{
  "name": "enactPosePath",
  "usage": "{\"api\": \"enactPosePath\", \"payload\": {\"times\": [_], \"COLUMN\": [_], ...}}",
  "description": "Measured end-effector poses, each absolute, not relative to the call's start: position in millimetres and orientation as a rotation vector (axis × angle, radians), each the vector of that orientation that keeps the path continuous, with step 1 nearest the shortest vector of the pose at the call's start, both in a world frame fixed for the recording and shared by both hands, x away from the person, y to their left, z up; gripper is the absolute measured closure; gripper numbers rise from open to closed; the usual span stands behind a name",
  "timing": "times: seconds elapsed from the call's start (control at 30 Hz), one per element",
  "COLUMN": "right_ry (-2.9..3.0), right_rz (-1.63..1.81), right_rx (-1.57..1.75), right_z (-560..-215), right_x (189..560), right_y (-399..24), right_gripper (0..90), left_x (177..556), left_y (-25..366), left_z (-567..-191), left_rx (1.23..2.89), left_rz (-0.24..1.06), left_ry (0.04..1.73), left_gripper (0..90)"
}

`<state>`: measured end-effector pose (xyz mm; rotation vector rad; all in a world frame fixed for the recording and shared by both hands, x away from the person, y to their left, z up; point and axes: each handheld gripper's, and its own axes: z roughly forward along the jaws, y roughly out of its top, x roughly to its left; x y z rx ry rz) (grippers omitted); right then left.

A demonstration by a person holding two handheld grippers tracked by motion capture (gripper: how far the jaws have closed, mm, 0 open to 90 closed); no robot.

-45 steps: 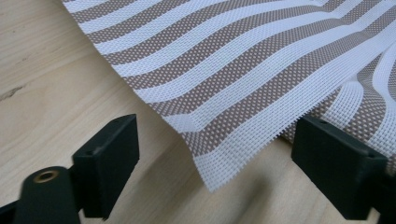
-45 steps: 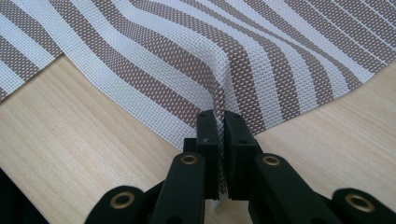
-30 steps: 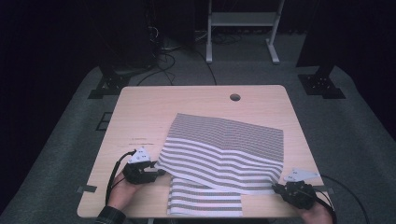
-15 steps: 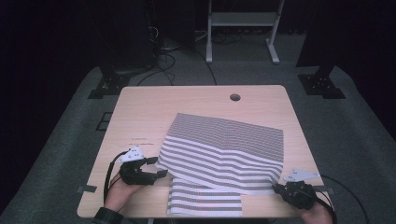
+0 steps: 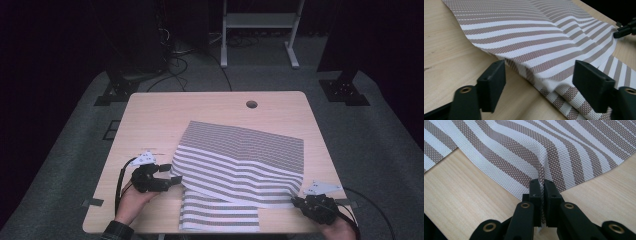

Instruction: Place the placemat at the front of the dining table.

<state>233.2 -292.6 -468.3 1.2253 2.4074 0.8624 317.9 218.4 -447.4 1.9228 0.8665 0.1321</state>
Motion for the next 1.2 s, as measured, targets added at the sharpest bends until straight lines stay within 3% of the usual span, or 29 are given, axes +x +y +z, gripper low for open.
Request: {"api": "enactPosePath", "payload": {"times": [0.13,0.23,0.33,0.53,0.67,0.83,1.1,1.2], "right_ry": [2.407,2.407,2.407,2.407,2.407,2.407,2.407,2.407], "right_rz": [0.862,0.862,0.862,0.862,0.864,0.863,0.863,0.863], "right_rx": [1.225,1.225,1.226,1.226,1.226,1.226,1.226,1.227], "right_z": [-468.2,-468.3,-468.2,-468.2,-468.3,-468.3,-468.3,-468.3], "right_x": [233.1,233.1,233.2,233.1,233.2,233.2,233.1,233.1], "right_y": [-292.5,-292.5,-292.5,-292.5,-292.7,-292.7,-292.6,-292.6], "right_gripper": [86.0,86.0,86.0,86.0,86.0,86.0,86.0,86.1], "left_x": [320.9,320.8,322.5,324.3,326.8,325.6,325.3,324.5], "left_y": [219.9,219.5,218.3,221.2,221.8,222.0,220.4,221.0], "left_z": [-450.1,-452.4,-457.3,-465.9,-471.7,-472.7,-473.1,-473.2], "left_rx": [1.943,1.993,2.034,2.051,2.053,2.036,2.016,2.031], "left_rz": [0.137,0.163,0.148,0.165,0.079,0.041,-0.023,-0.022], "left_ry": [0.899,0.93,0.969,1.025,1.042,1.027,1.044,1.051], "left_gripper": [24.5,41.2,47.8,27.3,22.1,22.8,43.4,55.9]}}
